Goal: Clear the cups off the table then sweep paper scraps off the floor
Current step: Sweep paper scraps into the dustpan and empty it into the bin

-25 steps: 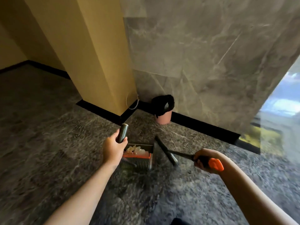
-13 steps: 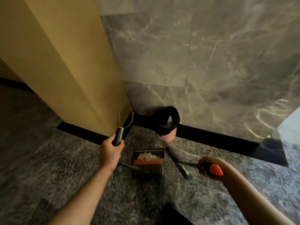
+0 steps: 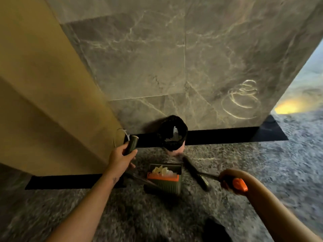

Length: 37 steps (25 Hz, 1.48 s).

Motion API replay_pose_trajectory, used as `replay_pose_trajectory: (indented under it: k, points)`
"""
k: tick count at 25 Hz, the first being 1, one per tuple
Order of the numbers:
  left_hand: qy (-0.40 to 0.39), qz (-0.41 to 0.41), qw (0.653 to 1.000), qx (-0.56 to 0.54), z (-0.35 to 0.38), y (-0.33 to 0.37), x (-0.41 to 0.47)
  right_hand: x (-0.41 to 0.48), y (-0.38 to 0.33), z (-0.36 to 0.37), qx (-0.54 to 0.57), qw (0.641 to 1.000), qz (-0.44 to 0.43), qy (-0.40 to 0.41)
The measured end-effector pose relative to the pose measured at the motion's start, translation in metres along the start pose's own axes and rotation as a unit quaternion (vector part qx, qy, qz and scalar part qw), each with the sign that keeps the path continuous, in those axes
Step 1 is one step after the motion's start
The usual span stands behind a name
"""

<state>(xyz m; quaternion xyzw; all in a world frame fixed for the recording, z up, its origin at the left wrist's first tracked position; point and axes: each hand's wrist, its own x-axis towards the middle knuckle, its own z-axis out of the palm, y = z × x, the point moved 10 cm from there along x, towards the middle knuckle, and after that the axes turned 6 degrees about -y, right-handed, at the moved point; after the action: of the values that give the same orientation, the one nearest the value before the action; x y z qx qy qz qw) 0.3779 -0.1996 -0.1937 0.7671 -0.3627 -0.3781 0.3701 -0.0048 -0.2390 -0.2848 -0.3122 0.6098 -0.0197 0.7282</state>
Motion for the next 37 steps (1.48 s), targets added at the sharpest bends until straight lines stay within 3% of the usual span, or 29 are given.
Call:
replay_pose_trajectory:
  k: [4,10,16,19,23,25,29,33,37]
  points:
    - [-0.018,0.073,0.995,0.060,-0.034,0.006,-0.005,-0.010,0.022,0.040,-0.035,0.998,0.017,0.049]
    - [0.063,0.142,0.973,0.172,-0.084,0.028,-0.023,-0.027,0.055,0.056,0.212,0.977,-0.021,0.000]
    - [0.129,0.218,0.940,0.230,-0.104,0.085,-0.059,-0.036,0.070,0.055,0.196,0.981,-0.007,0.009]
    - [0.137,0.260,0.913,0.285,-0.092,0.119,-0.077,-0.048,0.071,0.054,0.197,0.980,-0.018,0.005]
    - [0.083,0.325,0.881,0.334,-0.032,0.151,-0.082,-0.057,0.075,0.045,0.209,0.977,-0.041,0.018]
    - [0.022,0.354,0.841,0.409,0.015,0.150,-0.075,-0.055,0.075,0.036,0.117,0.992,-0.021,0.050]
    - [-0.099,0.385,0.687,0.608,0.109,0.118,-0.068,-0.057,0.073,0.026,0.042,0.997,-0.005,0.068]
    - [-0.170,0.432,0.568,0.680,0.160,0.089,-0.076,-0.066,0.087,0.014,0.106,0.990,-0.039,0.083]
    - [-0.208,0.456,0.508,0.701,0.168,0.070,-0.086,-0.083,0.076,0.006,0.212,0.966,-0.122,0.077]
